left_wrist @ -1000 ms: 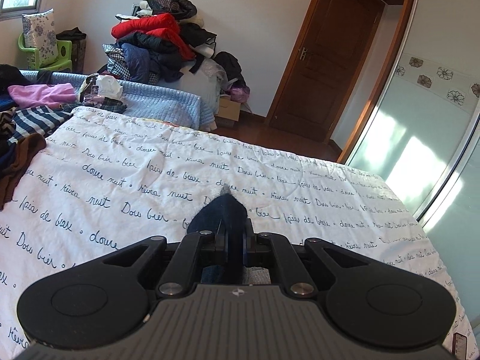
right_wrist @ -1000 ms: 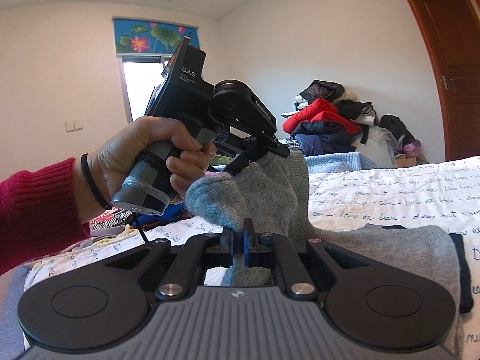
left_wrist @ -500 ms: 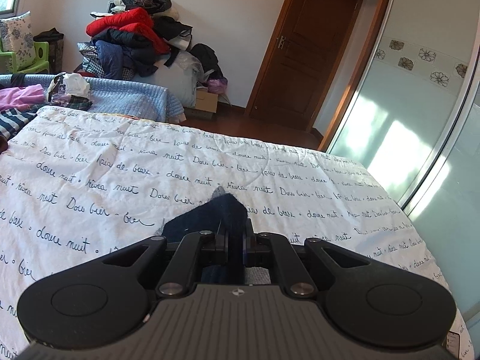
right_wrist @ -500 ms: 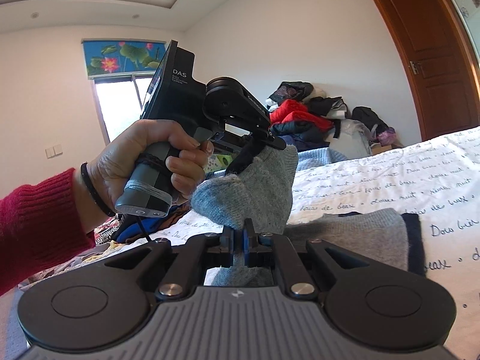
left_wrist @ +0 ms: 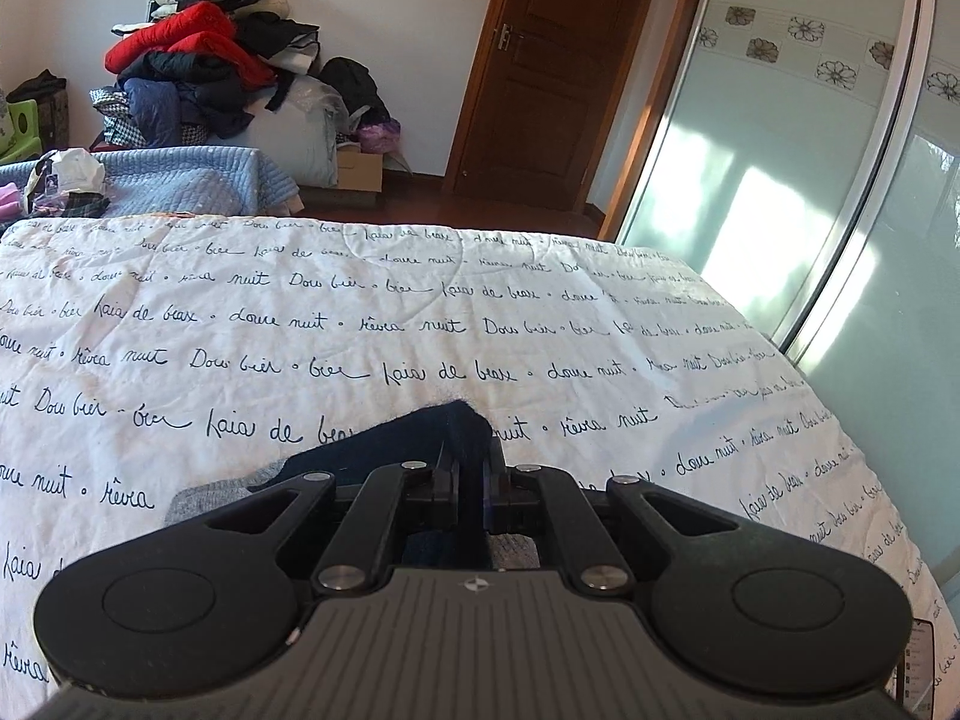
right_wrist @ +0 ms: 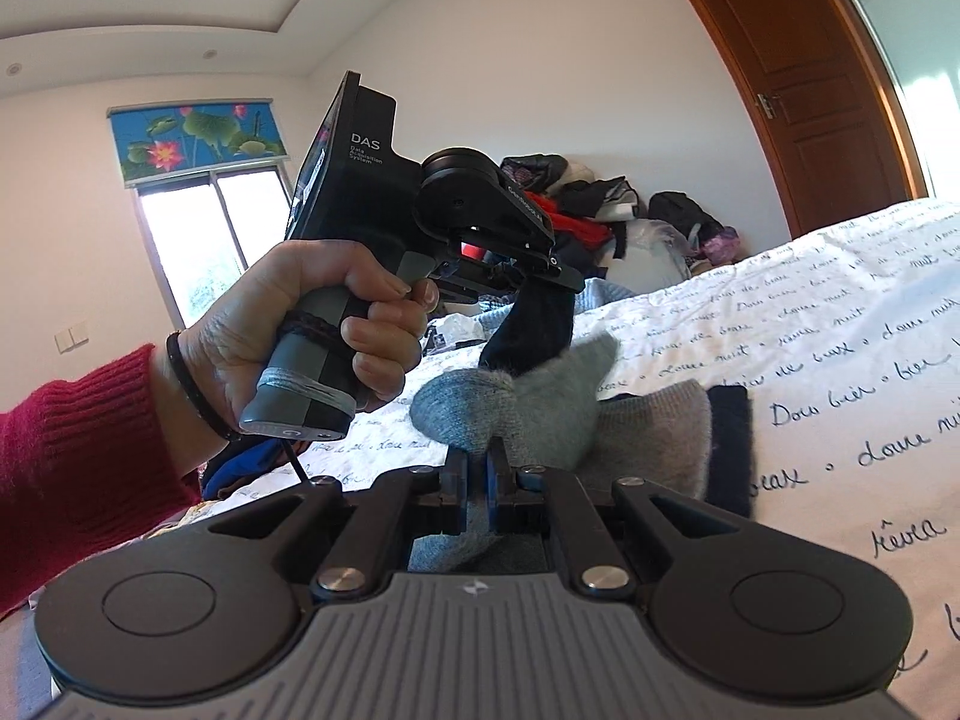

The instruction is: Fold small clothes

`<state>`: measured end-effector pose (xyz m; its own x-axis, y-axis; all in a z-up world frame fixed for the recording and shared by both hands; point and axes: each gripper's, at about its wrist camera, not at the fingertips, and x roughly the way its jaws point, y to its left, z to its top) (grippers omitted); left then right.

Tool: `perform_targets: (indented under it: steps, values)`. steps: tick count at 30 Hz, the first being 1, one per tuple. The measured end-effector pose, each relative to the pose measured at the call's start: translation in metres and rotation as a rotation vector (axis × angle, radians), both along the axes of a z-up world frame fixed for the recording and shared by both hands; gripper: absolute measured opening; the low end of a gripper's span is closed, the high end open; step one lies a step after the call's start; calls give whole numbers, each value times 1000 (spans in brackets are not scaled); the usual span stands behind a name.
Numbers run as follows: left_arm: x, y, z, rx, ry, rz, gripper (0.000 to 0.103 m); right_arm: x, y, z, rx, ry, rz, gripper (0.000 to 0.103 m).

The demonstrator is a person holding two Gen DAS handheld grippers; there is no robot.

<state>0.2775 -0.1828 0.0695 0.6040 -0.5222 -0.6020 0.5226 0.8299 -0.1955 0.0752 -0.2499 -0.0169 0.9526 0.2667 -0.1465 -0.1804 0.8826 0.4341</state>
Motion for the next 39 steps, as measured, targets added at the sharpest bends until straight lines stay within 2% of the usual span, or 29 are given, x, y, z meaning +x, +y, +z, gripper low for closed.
perform_targets:
  steps: [3, 6, 11, 16, 17, 19, 23, 25, 27, 29, 33, 36, 39]
  values:
    - [0, -8, -8, 24, 5, -4, 7, 1, -7, -6, 29, 29, -2, 6]
    - [5, -9, -15, 17, 50, -7, 7, 1, -11, -12, 33, 62, -4, 6]
    - [10, -15, -26, 20, 116, -11, 15, -2, -23, -27, 92, 132, 6, 6]
    - [1, -12, -27, 48, 90, -23, 51, 4, -34, -37, 165, 204, 57, 7]
    - [-3, -9, -26, 55, 74, -33, 54, 7, -36, -38, 179, 219, 64, 7]
    - [-17, 0, -25, 79, 36, -63, 65, 14, -41, -42, 209, 254, 91, 7]
    - [-59, 20, -27, 159, -88, -157, 71, 28, -54, -50, 293, 316, 138, 10]
    - [-86, 31, -31, 208, -180, -212, 79, 35, -63, -53, 339, 340, 165, 13]
    - [-112, 41, -39, 253, -277, -251, 84, 40, -71, -57, 386, 364, 189, 30]
    - [-138, 48, -50, 309, -367, -301, 84, 46, -82, -64, 471, 372, 209, 75]
    - [-183, 51, -72, 382, -482, -412, 85, 56, -99, -68, 627, 350, 289, 76]
    - [-209, 38, -90, 451, -548, -492, 85, 71, -101, -61, 662, 368, 311, 76]
    - [-225, 23, -103, 499, -646, -505, 85, 82, -99, -53, 688, 372, 330, 76]
